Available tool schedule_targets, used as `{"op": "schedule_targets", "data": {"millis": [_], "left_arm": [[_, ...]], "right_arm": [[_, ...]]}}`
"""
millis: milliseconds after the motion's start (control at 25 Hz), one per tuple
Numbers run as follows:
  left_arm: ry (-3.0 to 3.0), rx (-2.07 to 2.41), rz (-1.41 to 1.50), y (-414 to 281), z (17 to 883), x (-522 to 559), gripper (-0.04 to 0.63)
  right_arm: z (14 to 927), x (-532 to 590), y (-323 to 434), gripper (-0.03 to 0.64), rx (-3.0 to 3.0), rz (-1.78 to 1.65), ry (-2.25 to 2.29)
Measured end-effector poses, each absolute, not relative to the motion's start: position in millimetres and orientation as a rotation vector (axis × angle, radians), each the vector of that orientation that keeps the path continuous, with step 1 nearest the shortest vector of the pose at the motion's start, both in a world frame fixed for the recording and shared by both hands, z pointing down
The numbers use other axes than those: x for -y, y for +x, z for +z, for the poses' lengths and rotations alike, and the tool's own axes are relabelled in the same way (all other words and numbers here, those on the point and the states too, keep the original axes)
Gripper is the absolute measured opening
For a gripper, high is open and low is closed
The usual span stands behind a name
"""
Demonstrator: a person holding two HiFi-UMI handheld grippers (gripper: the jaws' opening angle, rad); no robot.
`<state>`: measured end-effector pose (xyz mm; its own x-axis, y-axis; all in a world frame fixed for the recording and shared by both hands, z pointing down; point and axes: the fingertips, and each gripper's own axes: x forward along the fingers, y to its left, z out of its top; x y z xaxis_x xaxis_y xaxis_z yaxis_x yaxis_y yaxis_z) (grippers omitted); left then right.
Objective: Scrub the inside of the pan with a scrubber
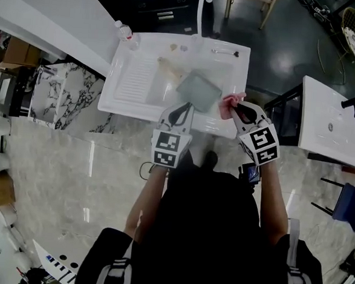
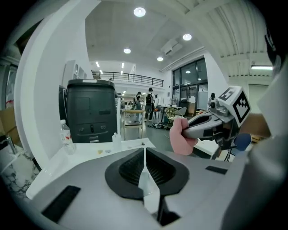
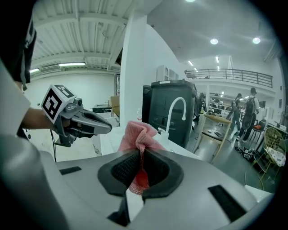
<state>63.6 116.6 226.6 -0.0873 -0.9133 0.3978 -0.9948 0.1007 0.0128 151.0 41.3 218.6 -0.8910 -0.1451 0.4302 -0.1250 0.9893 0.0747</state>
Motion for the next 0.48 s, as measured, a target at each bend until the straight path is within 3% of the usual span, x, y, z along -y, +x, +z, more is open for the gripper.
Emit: {"op": "schedule_targets", "data": {"millis": [480], "left_arm": [[1.917, 2.210, 0.182, 69, 149, -145, 0.043]], "right_arm": [[144, -47, 190, 0.040, 2.901, 0.030, 0.148]]}}
